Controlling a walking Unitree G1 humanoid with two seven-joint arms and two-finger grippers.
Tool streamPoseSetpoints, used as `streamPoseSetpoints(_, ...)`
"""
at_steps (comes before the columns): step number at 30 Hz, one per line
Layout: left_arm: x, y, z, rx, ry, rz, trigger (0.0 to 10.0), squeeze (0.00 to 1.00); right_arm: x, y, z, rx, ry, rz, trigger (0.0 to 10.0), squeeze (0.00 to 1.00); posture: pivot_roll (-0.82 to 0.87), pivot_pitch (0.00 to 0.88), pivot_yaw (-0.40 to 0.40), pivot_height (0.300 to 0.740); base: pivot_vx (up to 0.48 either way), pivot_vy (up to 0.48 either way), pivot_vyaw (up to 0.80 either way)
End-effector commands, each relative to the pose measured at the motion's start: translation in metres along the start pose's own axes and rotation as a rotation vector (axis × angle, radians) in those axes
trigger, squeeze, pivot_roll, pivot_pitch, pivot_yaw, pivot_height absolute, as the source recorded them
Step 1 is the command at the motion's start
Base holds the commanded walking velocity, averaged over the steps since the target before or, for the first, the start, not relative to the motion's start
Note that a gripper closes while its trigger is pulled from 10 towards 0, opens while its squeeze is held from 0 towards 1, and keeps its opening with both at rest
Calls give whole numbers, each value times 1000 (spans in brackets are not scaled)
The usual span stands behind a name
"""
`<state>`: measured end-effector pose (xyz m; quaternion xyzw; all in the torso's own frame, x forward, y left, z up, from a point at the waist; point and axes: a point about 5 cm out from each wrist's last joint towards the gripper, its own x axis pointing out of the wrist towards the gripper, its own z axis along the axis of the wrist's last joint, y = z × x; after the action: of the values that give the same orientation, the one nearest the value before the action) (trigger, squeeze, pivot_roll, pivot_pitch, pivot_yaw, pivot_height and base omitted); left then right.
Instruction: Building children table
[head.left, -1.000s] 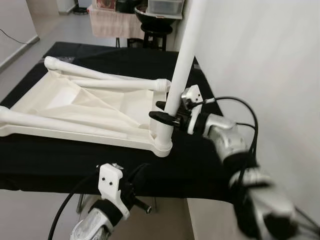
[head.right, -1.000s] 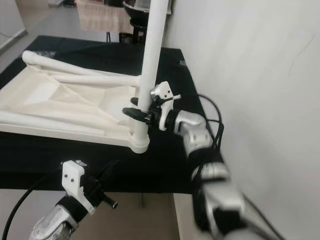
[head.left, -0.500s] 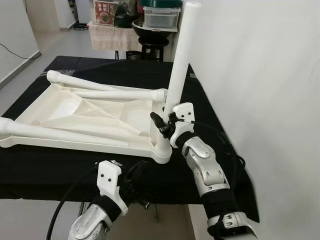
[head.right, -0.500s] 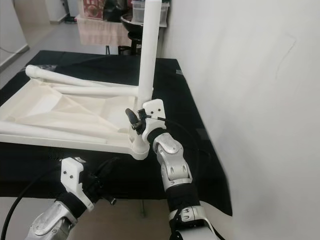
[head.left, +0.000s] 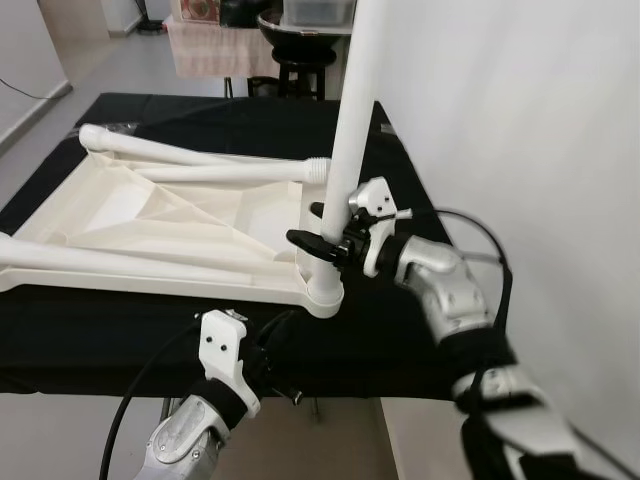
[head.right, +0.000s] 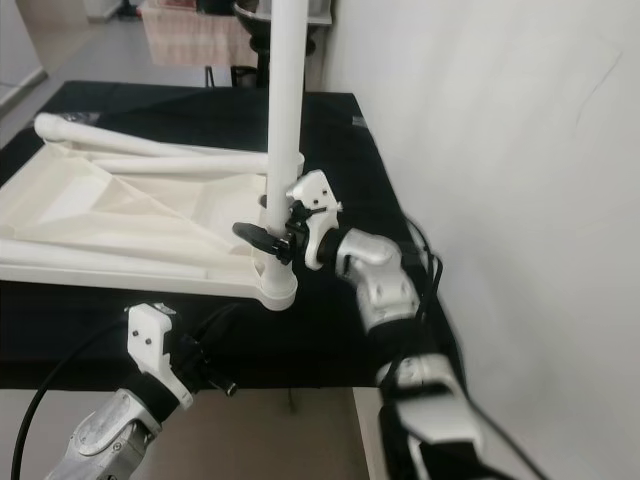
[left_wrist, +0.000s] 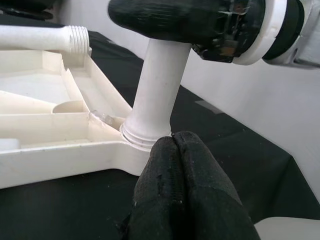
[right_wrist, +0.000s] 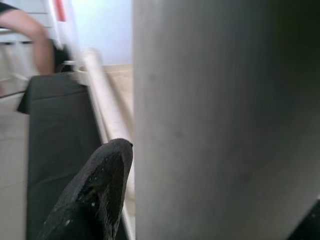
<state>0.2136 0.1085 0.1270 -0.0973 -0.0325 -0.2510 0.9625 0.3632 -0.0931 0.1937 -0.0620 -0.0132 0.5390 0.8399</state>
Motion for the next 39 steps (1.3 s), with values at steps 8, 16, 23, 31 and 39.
streamPoseSetpoints(8, -5, -4, -5, -8, 20, -2, 10000, 0, 11, -5, -4, 34, 138, 159, 10000, 0, 119, 23, -101, 740, 0, 0, 0)
streamPoseSetpoints(16, -9, -5, -6, -11, 30, -3, 10000, 0, 1, -14, -5, 119, 98, 163, 0, 0, 125, 28, -93, 740, 0, 0, 0)
streamPoseSetpoints(23, -9, -6, -5, -14, 27, -4, 10000, 0, -17, -12, -24, 53, 83, 100, 0, 0, 100, 42, -83, 740, 0, 0, 0)
streamPoseSetpoints(31, -10, 1, -3, -9, 28, -3, 10000, 0, -19, 33, -63, 164, 101, -673, 0, 0, 65, 41, -61, 740, 0, 0, 0)
streamPoseSetpoints(39, -6, 5, -4, -2, 32, -1, 10000, 0, 11, 52, -60, 15, 133, -489, 0, 0, 77, 24, -62, 740, 0, 0, 0)
